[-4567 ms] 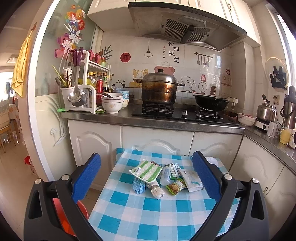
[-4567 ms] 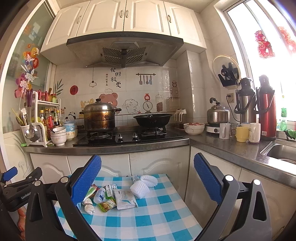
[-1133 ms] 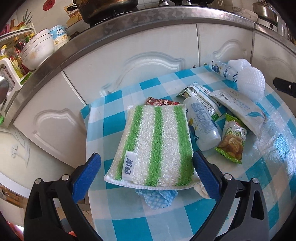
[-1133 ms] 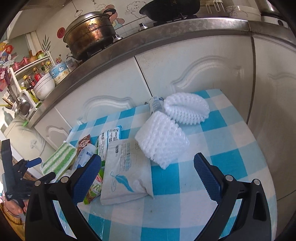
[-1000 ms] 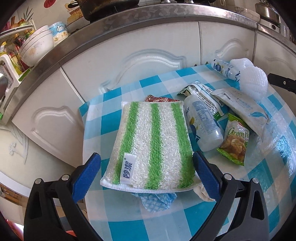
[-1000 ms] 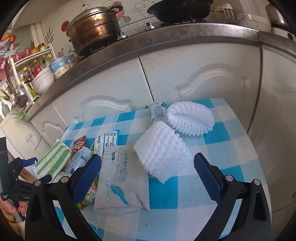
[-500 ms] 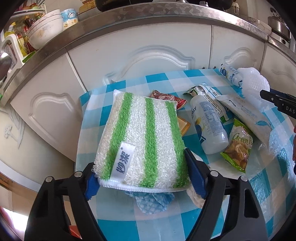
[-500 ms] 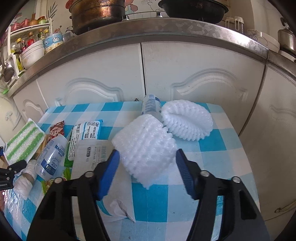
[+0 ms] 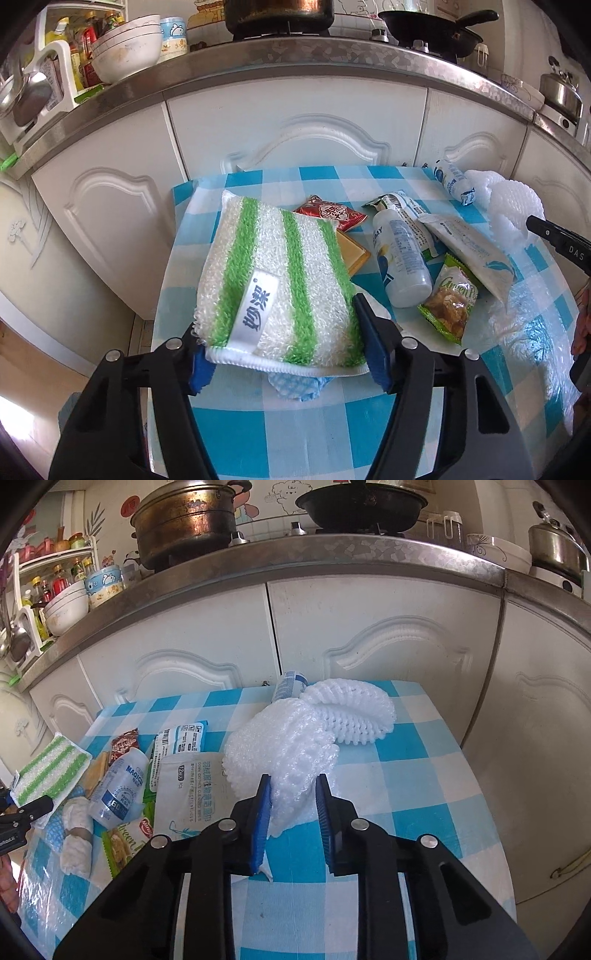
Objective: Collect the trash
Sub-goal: 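Carry sponge and foam net to the red bucket and release both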
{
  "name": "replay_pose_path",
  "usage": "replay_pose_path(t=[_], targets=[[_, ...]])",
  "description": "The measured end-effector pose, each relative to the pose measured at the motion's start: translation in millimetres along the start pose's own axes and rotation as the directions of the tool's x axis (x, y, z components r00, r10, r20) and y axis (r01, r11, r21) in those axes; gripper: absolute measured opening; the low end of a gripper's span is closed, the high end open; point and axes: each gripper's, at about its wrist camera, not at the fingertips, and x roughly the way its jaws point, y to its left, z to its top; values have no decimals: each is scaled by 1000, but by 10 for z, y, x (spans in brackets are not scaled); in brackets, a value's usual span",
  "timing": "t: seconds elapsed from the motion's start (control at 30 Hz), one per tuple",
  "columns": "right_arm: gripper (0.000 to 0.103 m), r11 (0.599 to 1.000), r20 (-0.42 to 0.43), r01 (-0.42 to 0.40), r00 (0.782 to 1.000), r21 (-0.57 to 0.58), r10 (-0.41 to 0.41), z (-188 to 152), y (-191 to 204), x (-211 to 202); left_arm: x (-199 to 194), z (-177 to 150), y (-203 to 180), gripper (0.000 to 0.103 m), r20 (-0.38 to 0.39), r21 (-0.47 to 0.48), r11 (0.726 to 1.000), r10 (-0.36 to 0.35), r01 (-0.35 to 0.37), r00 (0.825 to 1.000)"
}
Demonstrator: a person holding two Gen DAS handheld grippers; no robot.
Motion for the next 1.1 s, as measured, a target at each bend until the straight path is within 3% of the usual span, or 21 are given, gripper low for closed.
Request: replay_pose_path(t=[0.4,0.63,0.8,0.97,1.1], targets=[[22,993,33,-109,994,53,107,-143,283,-552,-693,-323,282,66,86,-88,995,-31,38,996],[22,972,10,-234,972,12,234,-297,793,-831,-1138,-784,713,66,112,-177,984,19,1,994],[22,929,-64,-365,930,-59,362,-475,1416,-912,-1353,-1274,1164,67,77,-248,966,96,-75,992],[22,848,-188,-510,855,-144,483,-678,2223,-899,-1335,-1819,1638,67,-19,-299,939,170,-168,985],[22,774,-285,-595,797,-218,533,-831,2886,-896,-1222,-2160,2003,68,-98,-359,911,180,-203,979]])
